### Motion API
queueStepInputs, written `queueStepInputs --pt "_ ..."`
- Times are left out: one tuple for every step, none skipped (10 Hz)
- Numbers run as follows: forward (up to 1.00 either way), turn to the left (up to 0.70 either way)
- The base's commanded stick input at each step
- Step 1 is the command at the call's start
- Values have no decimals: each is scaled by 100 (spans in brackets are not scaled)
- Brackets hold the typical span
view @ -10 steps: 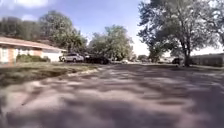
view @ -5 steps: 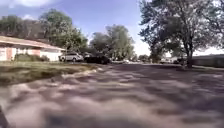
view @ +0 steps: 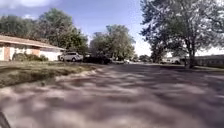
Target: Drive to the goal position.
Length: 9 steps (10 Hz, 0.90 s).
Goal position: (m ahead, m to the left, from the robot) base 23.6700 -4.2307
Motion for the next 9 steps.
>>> queueStepInputs --pt "100 0" --pt "100 0" --pt "100 0" --pt "100 0" --pt "100 0" --pt "100 0" --pt "100 0" --pt "100 0" --pt "100 0"
